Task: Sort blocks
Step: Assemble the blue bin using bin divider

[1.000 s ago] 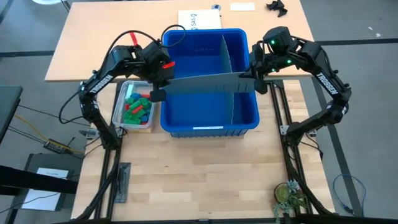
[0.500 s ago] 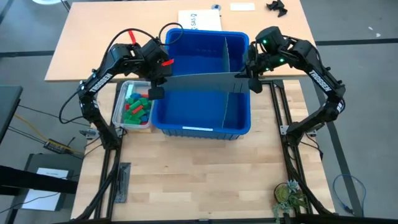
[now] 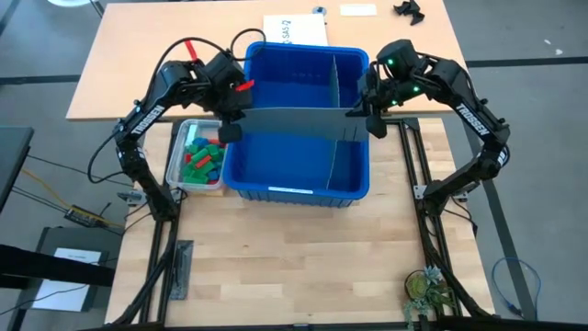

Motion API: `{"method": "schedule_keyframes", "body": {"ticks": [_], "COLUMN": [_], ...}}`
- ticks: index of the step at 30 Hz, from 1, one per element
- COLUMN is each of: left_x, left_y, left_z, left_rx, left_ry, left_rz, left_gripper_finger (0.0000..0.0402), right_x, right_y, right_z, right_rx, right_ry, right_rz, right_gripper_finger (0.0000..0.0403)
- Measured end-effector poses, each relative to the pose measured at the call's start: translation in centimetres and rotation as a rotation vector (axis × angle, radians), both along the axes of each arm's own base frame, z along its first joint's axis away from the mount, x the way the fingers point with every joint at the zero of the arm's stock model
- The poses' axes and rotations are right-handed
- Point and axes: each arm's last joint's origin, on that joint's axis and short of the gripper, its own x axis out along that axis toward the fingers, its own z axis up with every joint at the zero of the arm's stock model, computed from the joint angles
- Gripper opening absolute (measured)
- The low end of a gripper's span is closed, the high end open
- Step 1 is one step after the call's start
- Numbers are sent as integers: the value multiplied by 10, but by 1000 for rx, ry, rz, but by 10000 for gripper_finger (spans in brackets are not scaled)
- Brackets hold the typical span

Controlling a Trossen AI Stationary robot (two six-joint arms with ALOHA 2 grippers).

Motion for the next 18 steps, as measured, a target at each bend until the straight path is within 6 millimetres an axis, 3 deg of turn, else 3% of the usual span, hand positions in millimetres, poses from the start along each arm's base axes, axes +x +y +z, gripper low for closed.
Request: {"method": "schedule_keyframes", "body": {"ticks": [10,18], "left_x": [-4,-12], "left_y": [1,-3], "left_z": [6,26], "left_rx": [78,132], "left_ry": [14,-66], "left_rz": [-5,9], "left_gripper_finger": [17,17], "right_x": [-3,2], "right_y": [0,-6], "right_z": [10,-4], "right_rx": [-91,-74], "right_ry": [-54,-7], "right_rz": [-46,-64], "right_gripper_finger": [2,2]}}
